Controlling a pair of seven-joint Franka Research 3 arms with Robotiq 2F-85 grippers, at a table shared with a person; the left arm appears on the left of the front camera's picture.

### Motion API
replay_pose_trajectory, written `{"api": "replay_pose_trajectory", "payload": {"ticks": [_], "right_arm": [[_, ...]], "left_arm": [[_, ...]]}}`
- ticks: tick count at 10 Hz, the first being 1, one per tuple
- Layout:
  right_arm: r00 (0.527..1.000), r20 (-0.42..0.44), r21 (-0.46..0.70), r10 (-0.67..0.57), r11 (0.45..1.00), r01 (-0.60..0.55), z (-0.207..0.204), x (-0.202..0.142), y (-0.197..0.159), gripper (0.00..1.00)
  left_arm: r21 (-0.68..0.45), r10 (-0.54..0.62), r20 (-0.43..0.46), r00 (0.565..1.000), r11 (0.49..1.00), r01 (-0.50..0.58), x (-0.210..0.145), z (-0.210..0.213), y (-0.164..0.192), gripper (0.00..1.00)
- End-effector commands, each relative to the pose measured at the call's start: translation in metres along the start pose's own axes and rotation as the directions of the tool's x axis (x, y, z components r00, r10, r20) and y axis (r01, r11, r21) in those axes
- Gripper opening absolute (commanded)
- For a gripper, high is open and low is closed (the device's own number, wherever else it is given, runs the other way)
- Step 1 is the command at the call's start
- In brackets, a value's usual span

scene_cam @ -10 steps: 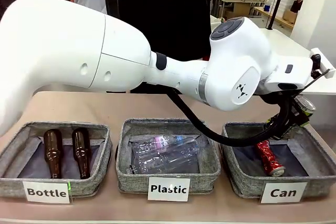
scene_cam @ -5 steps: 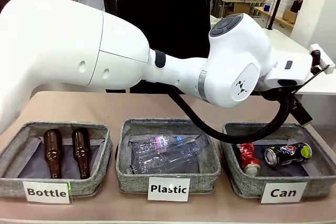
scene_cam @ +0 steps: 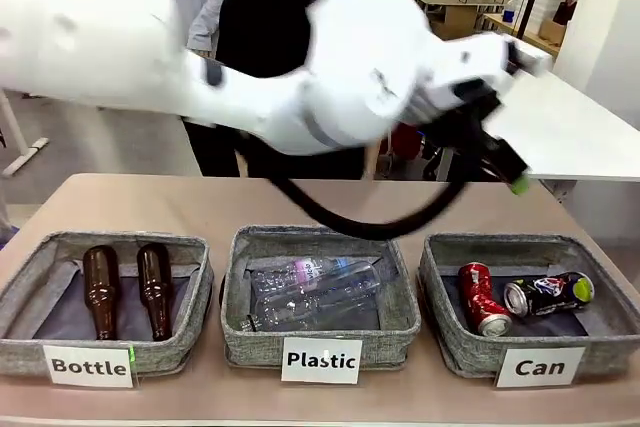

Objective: Sort the can waste into the basket.
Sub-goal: Pick up the can waste from the table and place it in the right Fabric basket.

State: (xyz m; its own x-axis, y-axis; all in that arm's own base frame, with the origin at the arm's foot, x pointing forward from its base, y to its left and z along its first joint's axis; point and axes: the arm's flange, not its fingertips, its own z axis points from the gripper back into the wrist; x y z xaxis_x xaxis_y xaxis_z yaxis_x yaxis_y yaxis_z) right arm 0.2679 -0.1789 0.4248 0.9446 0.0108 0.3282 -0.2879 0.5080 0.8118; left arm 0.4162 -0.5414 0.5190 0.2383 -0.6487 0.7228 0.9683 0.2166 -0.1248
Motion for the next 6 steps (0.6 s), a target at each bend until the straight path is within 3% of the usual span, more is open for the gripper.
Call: {"api": "replay_pose_trajectory", "payload": {"ticks": [1, 4, 5, 6], "right_arm": [[0.998, -0.034, 0.024, 0.045, 0.999, -0.044, -0.042, 0.064, 0.030, 1.00], [0.978, -0.160, 0.100, 0.136, 0.988, -0.121, -0.147, 0.127, 0.072, 1.00], [0.978, -0.161, 0.123, 0.131, 0.986, -0.111, -0.174, 0.137, 0.080, 1.00], [0.983, -0.153, 0.204, 0.101, 0.977, -0.069, -0.193, 0.147, 0.086, 1.00]], "left_arm": [[-0.020, 0.142, 0.034, 0.989, 0.990, -0.141, -0.071, 0.121, 0.013, 1.00], [0.114, 0.378, 0.201, 0.904, 0.907, -0.405, -0.195, 0.263, 0.056, 1.00], [-0.004, 0.467, 0.222, 0.856, 0.878, -0.478, -0.237, 0.298, 0.065, 1.00], [-0.043, 0.542, 0.224, 0.810, 0.836, -0.548, -0.277, 0.327, 0.081, 1.00]]}}
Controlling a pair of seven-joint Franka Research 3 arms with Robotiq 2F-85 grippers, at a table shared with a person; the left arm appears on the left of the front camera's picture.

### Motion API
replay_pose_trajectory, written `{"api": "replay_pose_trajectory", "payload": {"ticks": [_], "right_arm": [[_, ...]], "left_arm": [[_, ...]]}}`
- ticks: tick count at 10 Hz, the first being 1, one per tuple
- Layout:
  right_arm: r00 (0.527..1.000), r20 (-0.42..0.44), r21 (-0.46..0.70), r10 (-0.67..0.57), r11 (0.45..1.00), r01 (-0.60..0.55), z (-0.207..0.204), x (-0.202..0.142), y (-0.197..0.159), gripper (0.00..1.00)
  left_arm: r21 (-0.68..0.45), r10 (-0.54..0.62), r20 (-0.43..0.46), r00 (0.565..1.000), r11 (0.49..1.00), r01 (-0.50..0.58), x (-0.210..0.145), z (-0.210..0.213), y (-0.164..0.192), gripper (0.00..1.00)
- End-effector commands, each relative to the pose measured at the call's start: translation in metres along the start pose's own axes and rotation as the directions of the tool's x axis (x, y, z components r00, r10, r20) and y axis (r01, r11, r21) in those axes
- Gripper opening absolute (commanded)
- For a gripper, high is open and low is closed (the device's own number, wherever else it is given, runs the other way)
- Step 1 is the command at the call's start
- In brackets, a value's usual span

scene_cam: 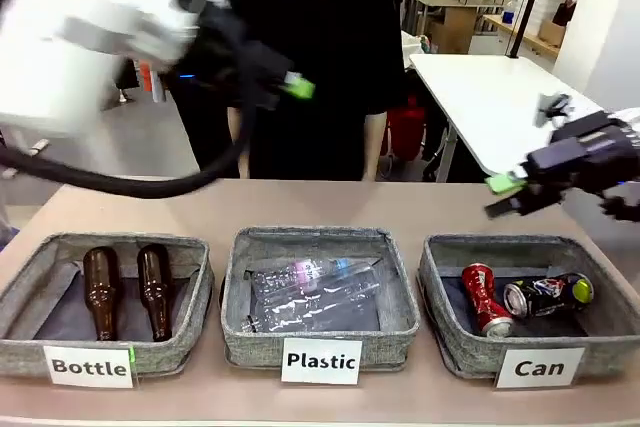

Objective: Sort the can waste into the basket.
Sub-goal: Pick up the can waste from the table and place it in the right Fabric basket.

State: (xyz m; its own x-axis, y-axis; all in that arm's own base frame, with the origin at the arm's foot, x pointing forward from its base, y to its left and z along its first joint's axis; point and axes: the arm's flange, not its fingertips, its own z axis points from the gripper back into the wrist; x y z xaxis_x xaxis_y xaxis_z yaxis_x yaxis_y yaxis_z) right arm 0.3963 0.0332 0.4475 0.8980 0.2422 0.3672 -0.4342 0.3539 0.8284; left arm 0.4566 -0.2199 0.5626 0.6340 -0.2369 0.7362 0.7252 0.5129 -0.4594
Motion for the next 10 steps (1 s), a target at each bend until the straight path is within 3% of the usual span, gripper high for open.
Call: {"api": "replay_pose_trajectory", "payload": {"ticks": [1, 3, 4, 6, 7, 8, 10], "right_arm": [[0.992, 0.070, 0.136, -0.104, 0.986, 0.093, -0.011, 0.027, -0.005, 1.00], [0.966, 0.136, 0.237, -0.221, 0.954, 0.185, -0.019, 0.041, -0.008, 1.00], [0.948, 0.161, 0.279, -0.276, 0.934, 0.224, -0.018, 0.048, -0.011, 1.00], [0.933, 0.206, 0.285, -0.295, 0.930, 0.231, -0.007, 0.044, -0.016, 1.00], [0.917, 0.244, 0.302, -0.316, 0.923, 0.237, 0.001, 0.044, -0.022, 1.00], [0.949, 0.170, 0.274, -0.265, 0.938, 0.213, -0.012, 0.042, -0.021, 1.00], [0.949, 0.170, 0.274, -0.265, 0.938, 0.213, -0.012, 0.042, -0.021, 1.00]], "left_arm": [[-0.090, 0.165, -0.092, 0.982, 0.981, -0.173, -0.110, 0.123, 0.070, 1.00], [-0.178, 0.211, -0.177, 0.961, 0.954, -0.242, -0.162, 0.161, 0.114, 1.00], [-0.250, 0.204, -0.175, 0.963, 0.937, -0.244, -0.176, 0.177, 0.132, 1.00], [-0.384, 0.286, 0.041, 0.957, 0.889, -0.249, -0.206, 0.202, 0.158, 1.00], [-0.372, 0.318, 0.162, 0.934, 0.896, -0.241, -0.206, 0.204, 0.166, 1.00], [-0.305, 0.286, -0.066, 0.956, 0.906, -0.292, -0.224, 0.205, 0.151, 1.00], [-0.305, 0.286, -0.066, 0.956, 0.906, -0.292, -0.224, 0.205, 0.151, 1.00]]}}
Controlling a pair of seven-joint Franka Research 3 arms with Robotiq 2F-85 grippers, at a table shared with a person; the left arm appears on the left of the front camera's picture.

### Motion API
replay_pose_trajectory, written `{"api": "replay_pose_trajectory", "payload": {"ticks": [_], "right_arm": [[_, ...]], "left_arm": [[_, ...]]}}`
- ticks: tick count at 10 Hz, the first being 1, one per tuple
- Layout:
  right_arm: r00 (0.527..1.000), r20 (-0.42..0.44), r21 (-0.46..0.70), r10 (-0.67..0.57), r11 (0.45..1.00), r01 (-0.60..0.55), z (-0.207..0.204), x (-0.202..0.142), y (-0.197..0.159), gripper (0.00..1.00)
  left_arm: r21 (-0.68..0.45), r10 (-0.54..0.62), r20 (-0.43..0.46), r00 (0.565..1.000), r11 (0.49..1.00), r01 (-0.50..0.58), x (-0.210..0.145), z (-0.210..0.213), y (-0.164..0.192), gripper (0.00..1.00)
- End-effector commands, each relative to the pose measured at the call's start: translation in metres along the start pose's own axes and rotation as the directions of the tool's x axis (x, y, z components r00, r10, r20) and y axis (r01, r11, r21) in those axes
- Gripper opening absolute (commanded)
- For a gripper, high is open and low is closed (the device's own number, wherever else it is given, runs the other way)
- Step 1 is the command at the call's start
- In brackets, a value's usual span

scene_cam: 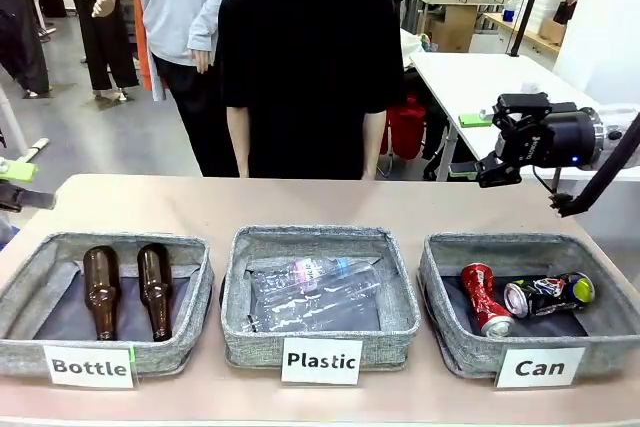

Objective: Sort the can waste into the basket.
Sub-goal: Pick up the can waste from the table and place it in the right Fabric basket.

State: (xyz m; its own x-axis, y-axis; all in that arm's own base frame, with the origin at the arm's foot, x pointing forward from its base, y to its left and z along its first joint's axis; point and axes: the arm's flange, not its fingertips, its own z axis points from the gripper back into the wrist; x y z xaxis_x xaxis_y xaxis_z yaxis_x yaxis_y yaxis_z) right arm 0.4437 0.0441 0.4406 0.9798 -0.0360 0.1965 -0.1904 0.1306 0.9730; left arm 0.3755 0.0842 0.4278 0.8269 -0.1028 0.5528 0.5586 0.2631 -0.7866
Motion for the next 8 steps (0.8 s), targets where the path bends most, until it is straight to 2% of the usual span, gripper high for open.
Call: {"api": "replay_pose_trajectory", "payload": {"ticks": [1, 8], "right_arm": [[1.000, -0.018, -0.005, 0.007, 1.000, -0.007, -0.0030, -0.0011, 0.0005, 1.00], [1.000, -0.018, -0.005, 0.007, 1.000, -0.007, -0.0030, -0.0011, 0.0005, 1.00]], "left_arm": [[0.020, 0.005, -0.034, 0.999, 1.000, -0.004, -0.0032, -0.0036, -0.0064, 1.00], [0.020, 0.005, -0.034, 0.999, 1.000, -0.004, -0.0032, -0.0036, -0.0064, 1.00]]}}
